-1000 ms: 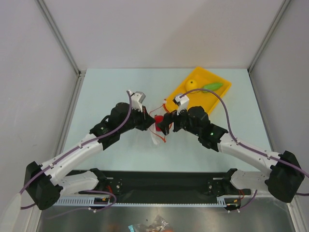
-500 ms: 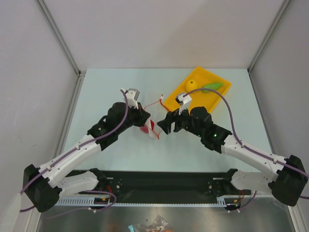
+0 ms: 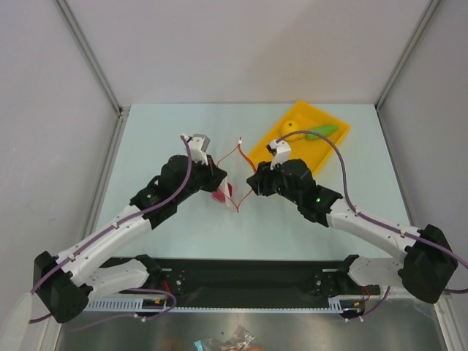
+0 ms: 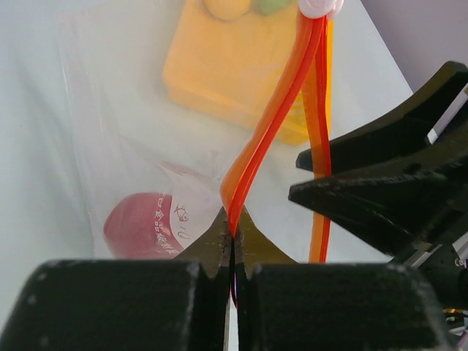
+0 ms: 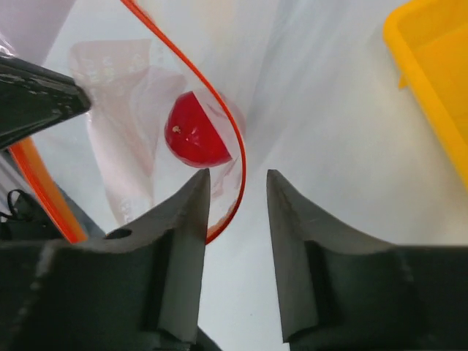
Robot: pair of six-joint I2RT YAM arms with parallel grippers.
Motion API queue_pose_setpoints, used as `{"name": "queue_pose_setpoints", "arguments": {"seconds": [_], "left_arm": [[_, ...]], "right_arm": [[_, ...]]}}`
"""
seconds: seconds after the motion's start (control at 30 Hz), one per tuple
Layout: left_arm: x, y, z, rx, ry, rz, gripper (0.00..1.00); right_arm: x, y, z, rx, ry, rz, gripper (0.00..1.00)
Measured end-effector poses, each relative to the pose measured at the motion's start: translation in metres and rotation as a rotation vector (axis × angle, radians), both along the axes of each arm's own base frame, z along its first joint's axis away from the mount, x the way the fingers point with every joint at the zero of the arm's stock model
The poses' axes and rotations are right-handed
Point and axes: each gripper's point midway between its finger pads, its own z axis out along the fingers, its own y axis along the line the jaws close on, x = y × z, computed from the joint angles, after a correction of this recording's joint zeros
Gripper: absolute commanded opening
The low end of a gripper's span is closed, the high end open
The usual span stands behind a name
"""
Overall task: Place the food in the zip-top bag and seal the zipper
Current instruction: Adjust the zipper food storage bag at the center of the board.
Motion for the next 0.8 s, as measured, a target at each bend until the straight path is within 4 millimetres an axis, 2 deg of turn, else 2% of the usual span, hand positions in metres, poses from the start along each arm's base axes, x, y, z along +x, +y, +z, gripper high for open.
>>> {"name": "queue_pose_setpoints", "arguments": {"seconds": [0.1, 0.13, 0.17, 0.3, 0.37, 0.53, 0.63, 0.73, 0.77, 0.8], "left_arm": [[0.000, 0.000, -0.001, 0.003, 0.003, -0.001, 0.00], [-0.001, 0.000, -0.002, 0.006, 0.007, -0.001, 0.00], [-0.001, 0.001, -0.003, 0.009, 0.011, -0.001, 0.00], [0.001, 0.005, -0.013, 0.060, 0.055, 0.023, 0.00], [0.001, 0.012, -0.016, 0.105, 0.068, 0.066, 0.00], [-0.005, 0.037, 0.001, 0.210, 0.023, 0.201, 0.00], [-0.002, 0.049, 0.011, 0.247, 0.007, 0.266, 0.00], [0.009, 0.048, 0.008, 0.296, 0.019, 0.302, 0.00], [0.013, 0.045, 0.002, 0.318, 0.030, 0.306, 0.00], [0.017, 0.041, -0.006, 0.341, 0.045, 0.305, 0.00]], "right_arm": [[0.002, 0.002, -0.011, -0.017, 0.024, -0.002, 0.13], [0.003, 0.003, -0.014, -0.021, 0.031, -0.001, 0.01], [0.004, 0.005, -0.015, -0.026, 0.034, 0.003, 0.00], [0.008, 0.020, -0.012, -0.038, 0.028, 0.026, 0.00], [0.006, 0.036, -0.006, -0.032, 0.018, 0.063, 0.00], [0.004, 0.065, 0.006, 0.003, -0.003, 0.154, 0.00], [0.011, 0.062, 0.003, 0.016, 0.016, 0.151, 0.00], [0.031, 0.047, -0.005, 0.045, 0.057, 0.104, 0.00], [0.039, 0.040, -0.011, 0.052, 0.077, 0.081, 0.03], [0.046, 0.033, -0.020, 0.055, 0.102, 0.058, 0.17]]}}
